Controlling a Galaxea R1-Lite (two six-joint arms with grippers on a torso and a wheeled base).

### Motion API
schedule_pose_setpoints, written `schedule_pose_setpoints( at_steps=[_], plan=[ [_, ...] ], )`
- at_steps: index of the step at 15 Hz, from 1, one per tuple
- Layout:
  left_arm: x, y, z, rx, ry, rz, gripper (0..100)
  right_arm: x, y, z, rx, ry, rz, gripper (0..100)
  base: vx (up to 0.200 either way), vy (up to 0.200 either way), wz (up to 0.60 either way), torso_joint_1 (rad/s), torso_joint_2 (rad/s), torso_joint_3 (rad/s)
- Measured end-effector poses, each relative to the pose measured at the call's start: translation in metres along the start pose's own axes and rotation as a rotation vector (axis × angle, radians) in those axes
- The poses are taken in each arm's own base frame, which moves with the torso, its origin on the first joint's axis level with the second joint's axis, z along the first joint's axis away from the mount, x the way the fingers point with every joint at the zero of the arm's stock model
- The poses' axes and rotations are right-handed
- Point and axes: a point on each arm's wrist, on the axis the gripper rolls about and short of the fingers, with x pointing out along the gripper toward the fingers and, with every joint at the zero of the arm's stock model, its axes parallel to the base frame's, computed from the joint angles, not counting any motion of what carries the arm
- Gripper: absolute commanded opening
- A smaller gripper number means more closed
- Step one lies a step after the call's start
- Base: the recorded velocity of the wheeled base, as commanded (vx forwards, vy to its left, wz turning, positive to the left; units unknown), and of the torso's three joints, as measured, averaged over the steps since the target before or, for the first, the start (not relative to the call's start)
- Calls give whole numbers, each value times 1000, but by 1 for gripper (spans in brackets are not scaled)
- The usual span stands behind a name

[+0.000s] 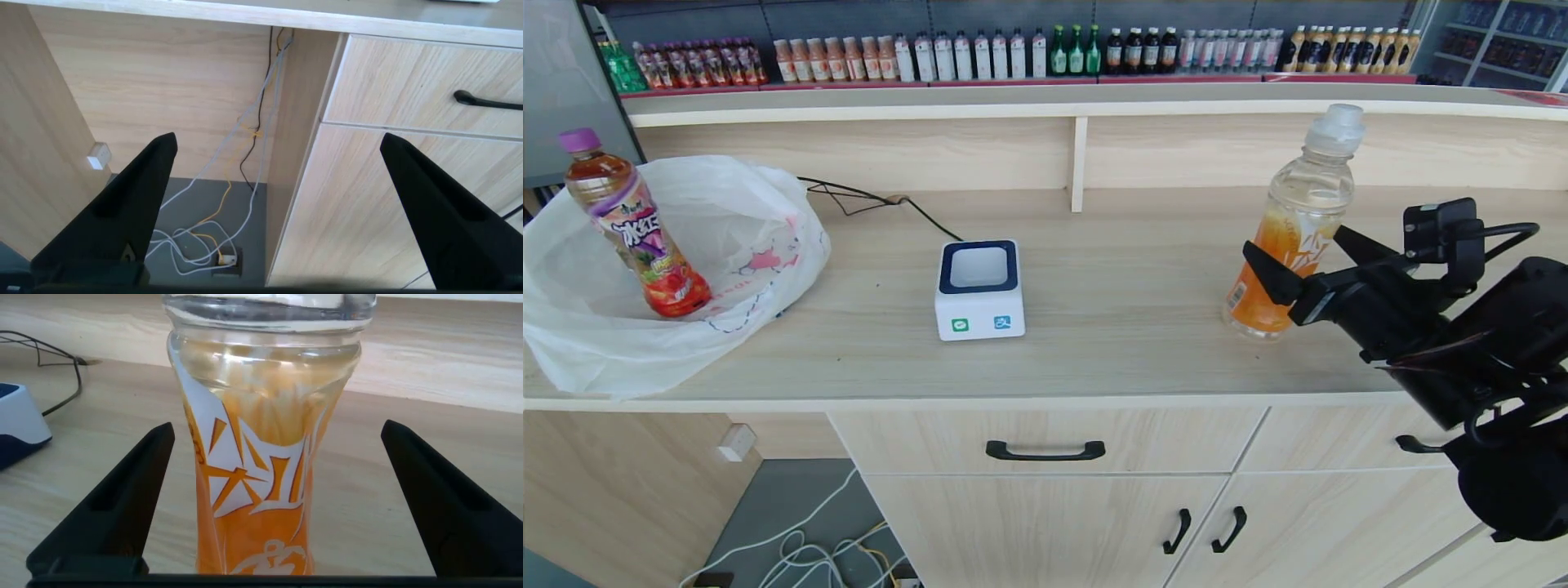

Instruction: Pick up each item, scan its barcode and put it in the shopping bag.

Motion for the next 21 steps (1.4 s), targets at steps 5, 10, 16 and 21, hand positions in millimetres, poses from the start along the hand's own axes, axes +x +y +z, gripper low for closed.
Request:
schedule_pose_setpoints(
  at_steps=[5,10,16,21],
  plan=[
    [0,0,0,0,0,0,100,9,-1,4,2,-12,4,100,0,0,0,0,0,0],
    [0,0,0,0,0,0,100,13,1,2,8,18,32,100,0,0,0,0,0,0],
    [0,0,0,0,0,0,100,18,1,2,12,48,47,100,0,0,0,0,0,0],
    [0,0,0,0,0,0,100,32,1,14,11,31,49,100,0,0,0,0,0,0]
  ],
)
